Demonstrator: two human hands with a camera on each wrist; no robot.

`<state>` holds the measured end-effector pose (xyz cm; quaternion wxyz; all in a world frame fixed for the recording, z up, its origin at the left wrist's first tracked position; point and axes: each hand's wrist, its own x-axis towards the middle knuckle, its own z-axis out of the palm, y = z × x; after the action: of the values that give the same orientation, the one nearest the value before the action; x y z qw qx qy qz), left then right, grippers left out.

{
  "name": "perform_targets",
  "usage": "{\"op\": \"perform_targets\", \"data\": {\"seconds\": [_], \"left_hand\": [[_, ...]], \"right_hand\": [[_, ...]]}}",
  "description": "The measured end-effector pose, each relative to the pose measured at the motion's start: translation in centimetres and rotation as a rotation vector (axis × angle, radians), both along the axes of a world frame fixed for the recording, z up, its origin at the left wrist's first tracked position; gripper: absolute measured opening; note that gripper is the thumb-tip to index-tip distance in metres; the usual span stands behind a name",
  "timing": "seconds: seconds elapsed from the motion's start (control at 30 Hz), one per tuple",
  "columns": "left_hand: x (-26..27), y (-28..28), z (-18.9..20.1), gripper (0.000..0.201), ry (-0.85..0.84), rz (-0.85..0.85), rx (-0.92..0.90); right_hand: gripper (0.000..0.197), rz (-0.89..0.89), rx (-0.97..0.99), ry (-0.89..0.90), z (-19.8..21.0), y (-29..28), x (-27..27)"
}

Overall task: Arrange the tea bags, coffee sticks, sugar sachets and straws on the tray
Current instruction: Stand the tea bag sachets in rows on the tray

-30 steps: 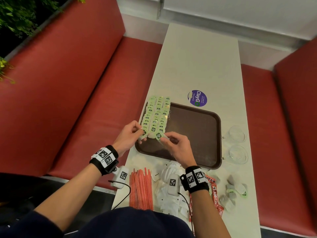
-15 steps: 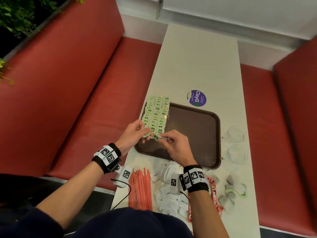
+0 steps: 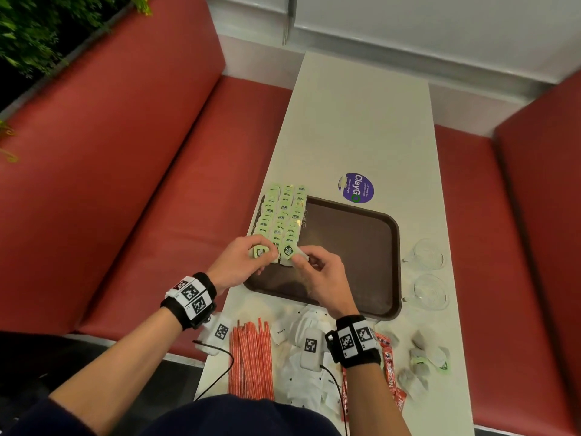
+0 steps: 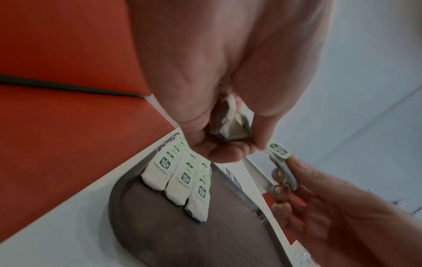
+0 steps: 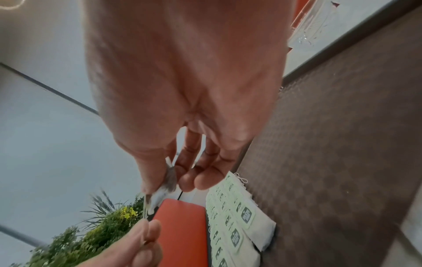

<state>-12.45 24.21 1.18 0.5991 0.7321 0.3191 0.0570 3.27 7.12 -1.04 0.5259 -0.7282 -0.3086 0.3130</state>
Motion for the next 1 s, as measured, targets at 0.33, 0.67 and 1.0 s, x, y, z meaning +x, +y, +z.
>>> {"op": "perform_targets", "data": {"seconds": [0.33, 0.67, 1.0], "left_hand": [[1.4, -0.3, 1.2, 0.003, -0.109, 0.019, -0.042], [0.3, 0.0, -0.2, 0.023, -0.134, 0.096, -0.396], [1.2, -0.8, 1.3, 0.012, -0.067, -0.054, -0.144]], "right_hand": [[0.014, 0.12, -0.123, -0.327, 0.5, 1.3, -0.5], [0.005, -0.028, -0.027, -0.327, -0.4, -0.1, -0.1], [0.014, 0.039, -0.025, -0.406, 0.1, 1.1, -1.5]]}}
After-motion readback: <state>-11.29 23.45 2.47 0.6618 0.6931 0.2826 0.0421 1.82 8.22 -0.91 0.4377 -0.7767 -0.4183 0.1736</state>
